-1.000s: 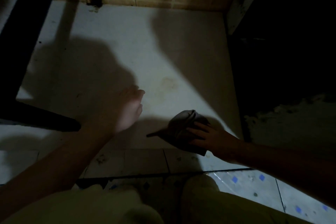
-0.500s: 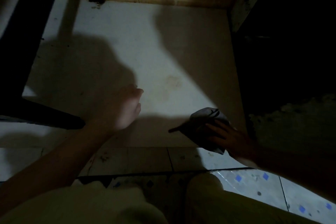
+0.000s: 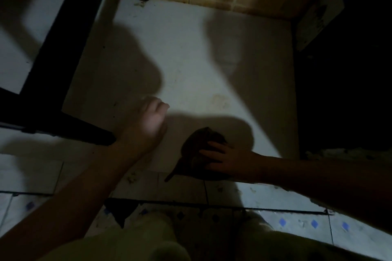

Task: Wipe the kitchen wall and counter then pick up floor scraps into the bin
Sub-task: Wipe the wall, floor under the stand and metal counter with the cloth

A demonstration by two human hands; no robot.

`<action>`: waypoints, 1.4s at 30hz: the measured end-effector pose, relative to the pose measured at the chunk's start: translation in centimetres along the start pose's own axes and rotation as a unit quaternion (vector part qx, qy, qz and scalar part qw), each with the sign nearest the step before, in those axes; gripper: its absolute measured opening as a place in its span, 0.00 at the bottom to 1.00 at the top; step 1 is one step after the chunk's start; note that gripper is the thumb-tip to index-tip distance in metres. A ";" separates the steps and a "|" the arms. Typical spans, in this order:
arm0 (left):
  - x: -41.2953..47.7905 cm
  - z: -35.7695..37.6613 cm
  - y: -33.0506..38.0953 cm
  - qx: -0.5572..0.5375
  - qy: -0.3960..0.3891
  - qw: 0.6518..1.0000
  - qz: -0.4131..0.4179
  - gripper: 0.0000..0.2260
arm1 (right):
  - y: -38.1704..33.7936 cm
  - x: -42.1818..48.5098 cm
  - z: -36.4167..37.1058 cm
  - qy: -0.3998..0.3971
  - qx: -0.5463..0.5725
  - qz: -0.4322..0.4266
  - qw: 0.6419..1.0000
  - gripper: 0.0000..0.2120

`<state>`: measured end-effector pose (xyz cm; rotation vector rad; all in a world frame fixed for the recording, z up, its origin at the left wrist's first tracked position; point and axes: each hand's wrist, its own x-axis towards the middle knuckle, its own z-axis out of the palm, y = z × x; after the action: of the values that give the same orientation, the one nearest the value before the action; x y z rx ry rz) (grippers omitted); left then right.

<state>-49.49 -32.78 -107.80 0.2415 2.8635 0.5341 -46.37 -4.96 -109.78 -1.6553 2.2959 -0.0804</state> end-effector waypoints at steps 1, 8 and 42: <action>-0.6 -0.2 0.2 0.005 0.000 1.000 0.001 0.21 | 0.1 0.4 0.0 0.013 -0.010 -0.006 1.000 0.20; -4.5 1.6 1.1 0.046 0.005 0.997 -0.063 0.14 | -0.2 1.5 1.3 0.042 -0.031 0.014 0.999 0.23; -33.3 -9.7 -9.0 0.115 0.078 0.865 -0.482 0.19 | -20.6 28.6 -11.0 -0.096 0.057 -0.172 0.979 0.25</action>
<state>-20.84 -50.98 -96.20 -1.1841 2.7010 -0.0042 -38.70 -39.95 -100.82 -1.8922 1.8134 -0.1188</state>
